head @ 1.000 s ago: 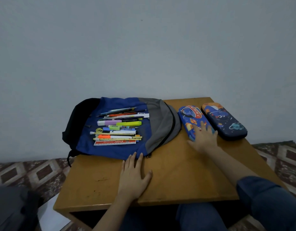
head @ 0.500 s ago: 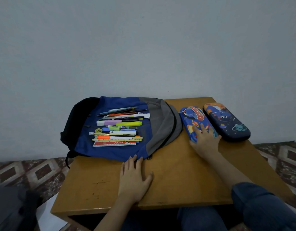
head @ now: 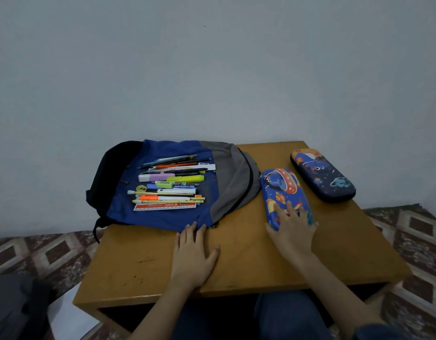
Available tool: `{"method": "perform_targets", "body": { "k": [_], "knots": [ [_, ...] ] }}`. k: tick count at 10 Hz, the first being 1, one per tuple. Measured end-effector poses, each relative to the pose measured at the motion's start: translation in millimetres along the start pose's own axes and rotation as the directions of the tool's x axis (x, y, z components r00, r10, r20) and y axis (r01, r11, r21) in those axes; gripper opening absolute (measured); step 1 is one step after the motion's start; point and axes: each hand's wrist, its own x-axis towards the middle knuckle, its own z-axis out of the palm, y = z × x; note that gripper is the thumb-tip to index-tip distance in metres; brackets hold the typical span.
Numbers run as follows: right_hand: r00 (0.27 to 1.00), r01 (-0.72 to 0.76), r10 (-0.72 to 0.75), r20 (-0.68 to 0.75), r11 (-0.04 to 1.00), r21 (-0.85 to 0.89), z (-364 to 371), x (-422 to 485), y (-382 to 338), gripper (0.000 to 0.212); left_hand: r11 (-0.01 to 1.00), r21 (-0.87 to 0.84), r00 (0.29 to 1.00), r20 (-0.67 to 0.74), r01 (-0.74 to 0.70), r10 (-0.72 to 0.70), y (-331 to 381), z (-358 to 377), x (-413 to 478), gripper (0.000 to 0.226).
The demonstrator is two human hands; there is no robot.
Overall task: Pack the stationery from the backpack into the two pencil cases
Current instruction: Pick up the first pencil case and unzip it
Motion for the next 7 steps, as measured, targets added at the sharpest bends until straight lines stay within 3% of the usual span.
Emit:
{"method": "perform_targets", "body": {
  "k": [1, 2, 3, 4, 5, 6, 7],
  "knots": [
    [0.976, -0.001, 0.065, -0.206, 0.955, 0.297, -9.3, 10.5, 9.0, 0.042, 1.0, -0.004, 1.0, 0.009, -0.001, 0.001, 0.3, -0.3, -0.3, 0.068],
    [0.975, -0.074, 0.15, -0.166, 0.917, 0.392, -20.6, 32.7, 19.2, 0.041, 1.0, -0.015, 1.0, 0.023, 0.004, -0.003, -0.7, -0.7, -0.4, 0.069],
    [0.968, -0.247, 0.196, 0.156, 0.842, 0.48, -25.8, 52.4, 27.6, 0.07, 1.0, -0.022, 1.0, 0.016, 0.001, -0.001, -1.4, -0.4, 0.1, 0.069],
    [0.953, -0.293, 0.182, 0.241, 0.75, 0.593, -22.7, 64.0, 36.3, 0.09, 1.0, -0.025, 1.0, 0.001, -0.004, 0.004, -2.3, 0.6, 0.1, 0.068],
    [0.919, -0.394, 0.266, 0.292, 0.582, 0.711, -28.5, 61.0, 33.0, 0.095, 1.0, -0.025, 1.0, -0.005, -0.007, 0.006, -2.8, 0.7, 0.6, 0.069],
    [0.829, -0.559, 0.244, 0.504, 0.41, 0.72, -34.2, 55.7, 25.5, 0.08, 0.999, -0.033, 1.0, -0.012, 0.0, 0.0, -2.9, 0.9, 1.1, 0.069],
    [0.791, -0.606, 0.197, 0.579, 0.386, 0.696, -34.6, 48.0, 20.9, 0.072, 0.999, -0.032, 1.0, -0.008, -0.002, 0.002, -2.8, 0.8, 0.2, 0.068]
  ]
}}
